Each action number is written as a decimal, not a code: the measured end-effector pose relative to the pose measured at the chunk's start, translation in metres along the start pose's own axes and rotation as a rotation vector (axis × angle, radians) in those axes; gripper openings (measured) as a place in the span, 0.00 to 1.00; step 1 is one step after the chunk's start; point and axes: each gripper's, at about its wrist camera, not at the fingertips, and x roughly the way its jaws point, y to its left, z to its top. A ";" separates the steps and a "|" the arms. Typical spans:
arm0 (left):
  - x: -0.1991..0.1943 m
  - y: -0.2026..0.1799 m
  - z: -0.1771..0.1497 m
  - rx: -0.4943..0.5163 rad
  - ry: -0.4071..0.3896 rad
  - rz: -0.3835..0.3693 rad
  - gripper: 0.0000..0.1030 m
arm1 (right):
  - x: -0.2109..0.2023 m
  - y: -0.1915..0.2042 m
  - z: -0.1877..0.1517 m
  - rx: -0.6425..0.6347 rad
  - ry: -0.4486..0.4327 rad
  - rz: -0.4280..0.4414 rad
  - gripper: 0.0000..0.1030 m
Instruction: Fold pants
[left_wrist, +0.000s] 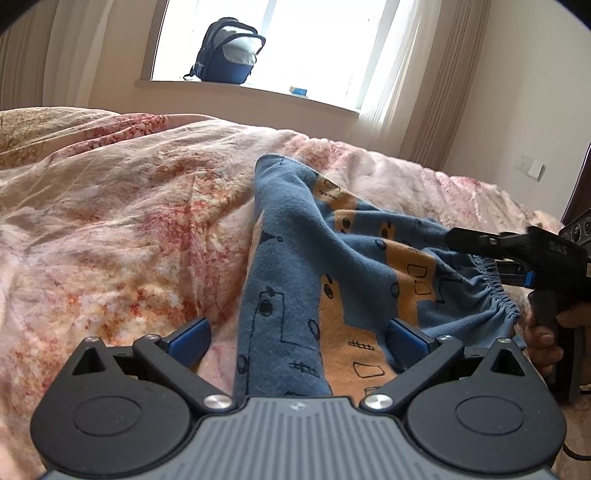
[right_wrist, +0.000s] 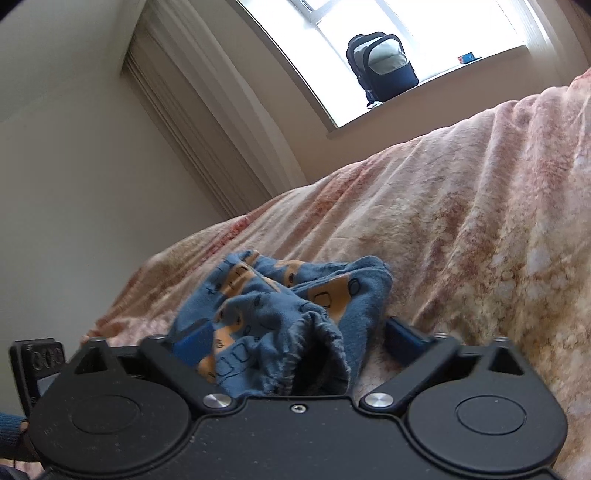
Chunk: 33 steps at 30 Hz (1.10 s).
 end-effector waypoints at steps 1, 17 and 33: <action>-0.002 -0.002 0.002 0.003 0.012 0.008 1.00 | -0.001 -0.002 0.000 0.012 -0.005 -0.008 0.73; -0.024 -0.002 0.014 -0.176 0.076 0.031 0.73 | -0.011 -0.021 -0.001 0.131 -0.027 -0.003 0.38; -0.025 -0.017 0.018 -0.105 0.110 0.129 0.50 | 0.001 -0.015 -0.003 0.119 -0.023 -0.024 0.37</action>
